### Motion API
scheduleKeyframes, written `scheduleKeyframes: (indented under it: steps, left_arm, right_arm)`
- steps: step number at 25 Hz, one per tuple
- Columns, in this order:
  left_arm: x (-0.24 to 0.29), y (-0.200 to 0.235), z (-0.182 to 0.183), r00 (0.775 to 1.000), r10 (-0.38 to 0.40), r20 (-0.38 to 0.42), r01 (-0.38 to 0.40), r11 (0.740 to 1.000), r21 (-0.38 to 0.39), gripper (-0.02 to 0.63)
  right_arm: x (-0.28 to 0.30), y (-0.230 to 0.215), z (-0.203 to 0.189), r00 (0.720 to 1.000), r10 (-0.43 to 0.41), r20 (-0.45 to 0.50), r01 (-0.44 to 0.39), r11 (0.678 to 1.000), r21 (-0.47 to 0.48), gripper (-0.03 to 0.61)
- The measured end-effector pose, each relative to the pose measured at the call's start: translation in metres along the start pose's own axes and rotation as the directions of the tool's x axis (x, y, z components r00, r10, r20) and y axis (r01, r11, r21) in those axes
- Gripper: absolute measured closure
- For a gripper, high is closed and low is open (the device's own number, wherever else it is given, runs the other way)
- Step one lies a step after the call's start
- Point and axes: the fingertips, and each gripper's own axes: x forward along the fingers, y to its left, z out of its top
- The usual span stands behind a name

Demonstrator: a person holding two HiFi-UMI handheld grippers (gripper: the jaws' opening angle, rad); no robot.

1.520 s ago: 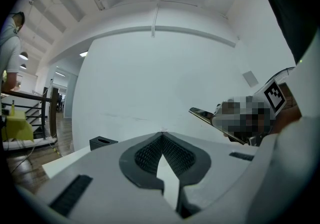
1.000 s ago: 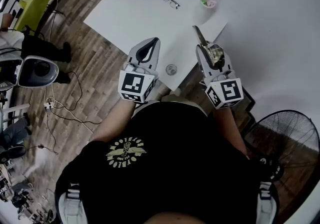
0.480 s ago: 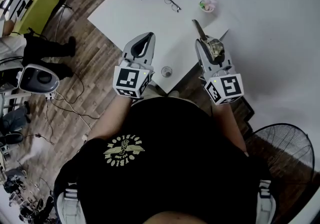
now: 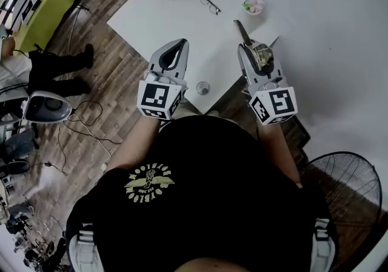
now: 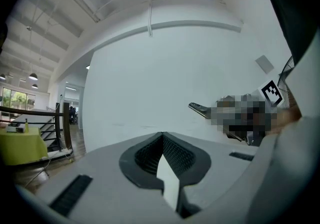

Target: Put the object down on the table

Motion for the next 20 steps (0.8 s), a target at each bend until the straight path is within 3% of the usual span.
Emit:
scheduleKeyframes:
  steps: [20]
  left_arm:
    - [0.033, 0.030, -0.001, 1.000, -0.022, -0.003, 0.022, 1.000, -0.009, 0.607]
  right_arm:
    - [0.042, -0.015, 0.005, 1.000, -0.018, -0.011, 0.018, 1.000, -0.009, 0.468]
